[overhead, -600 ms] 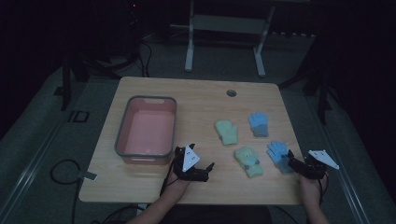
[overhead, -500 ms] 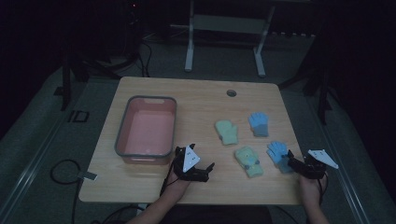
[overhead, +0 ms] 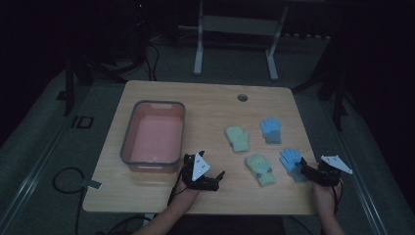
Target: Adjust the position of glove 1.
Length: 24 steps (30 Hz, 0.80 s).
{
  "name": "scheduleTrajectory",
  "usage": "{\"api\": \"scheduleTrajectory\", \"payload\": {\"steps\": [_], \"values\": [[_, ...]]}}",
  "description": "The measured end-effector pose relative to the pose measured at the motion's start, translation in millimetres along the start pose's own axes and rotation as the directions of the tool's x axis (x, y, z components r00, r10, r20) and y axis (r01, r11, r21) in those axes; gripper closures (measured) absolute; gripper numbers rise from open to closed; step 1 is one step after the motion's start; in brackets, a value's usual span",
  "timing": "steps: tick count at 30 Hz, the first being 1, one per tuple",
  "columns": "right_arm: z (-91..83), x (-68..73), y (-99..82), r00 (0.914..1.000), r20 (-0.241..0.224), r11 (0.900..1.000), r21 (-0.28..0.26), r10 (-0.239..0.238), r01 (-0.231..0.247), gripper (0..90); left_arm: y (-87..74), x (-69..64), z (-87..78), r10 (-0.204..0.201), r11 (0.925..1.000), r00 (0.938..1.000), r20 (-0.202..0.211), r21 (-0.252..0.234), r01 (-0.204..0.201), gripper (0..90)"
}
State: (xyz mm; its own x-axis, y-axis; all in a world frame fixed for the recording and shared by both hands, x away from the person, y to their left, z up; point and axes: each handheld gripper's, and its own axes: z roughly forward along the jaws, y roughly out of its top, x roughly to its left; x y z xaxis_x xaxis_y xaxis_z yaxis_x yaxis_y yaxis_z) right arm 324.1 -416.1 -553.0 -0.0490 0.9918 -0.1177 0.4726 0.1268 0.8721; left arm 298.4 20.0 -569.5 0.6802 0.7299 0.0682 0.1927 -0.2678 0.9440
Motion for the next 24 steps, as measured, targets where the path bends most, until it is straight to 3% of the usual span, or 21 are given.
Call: {"api": "scheduleTrajectory", "payload": {"steps": [8, 11, 12, 19, 24], "values": [[-2.0, -3.3, 4.2, 0.9983, -0.044, 0.9993, 0.010, 0.038, -0.037, 12.9, 0.0, 0.1, -0.1, 0.001, 1.0000, 1.0000, 0.001, 0.000, -0.001, 1.1], [-3.0, -4.7, 8.9, 0.9960, -0.072, 0.9979, 0.040, 0.054, -0.051, 12.8, 0.0, 0.0, -0.1, 0.004, 1.0000, 1.0000, 0.001, -0.001, -0.004, 1.1], [-4.7, -4.0, 13.9, 0.9968, -0.070, 0.9981, 0.050, 0.038, -0.035, 12.8, 0.0, -0.1, -0.1, 0.005, 1.0000, 1.0000, 0.001, 0.000, -0.005, 1.1], [-10.2, -1.6, 30.1, 0.9951, -0.088, 0.9984, 0.035, 0.046, -0.044, 12.9, 0.1, -0.3, -0.1, 0.005, 1.0000, 1.0000, 0.000, 0.000, -0.005, 1.1], [-13.3, 7.3, 48.5, 0.9951, -0.098, 0.9999, 0.017, 0.003, -0.001, 12.0, 0.1, -0.6, -0.1, 0.009, 1.0000, 1.0000, 0.000, 0.000, -0.009, 1.1]]}}
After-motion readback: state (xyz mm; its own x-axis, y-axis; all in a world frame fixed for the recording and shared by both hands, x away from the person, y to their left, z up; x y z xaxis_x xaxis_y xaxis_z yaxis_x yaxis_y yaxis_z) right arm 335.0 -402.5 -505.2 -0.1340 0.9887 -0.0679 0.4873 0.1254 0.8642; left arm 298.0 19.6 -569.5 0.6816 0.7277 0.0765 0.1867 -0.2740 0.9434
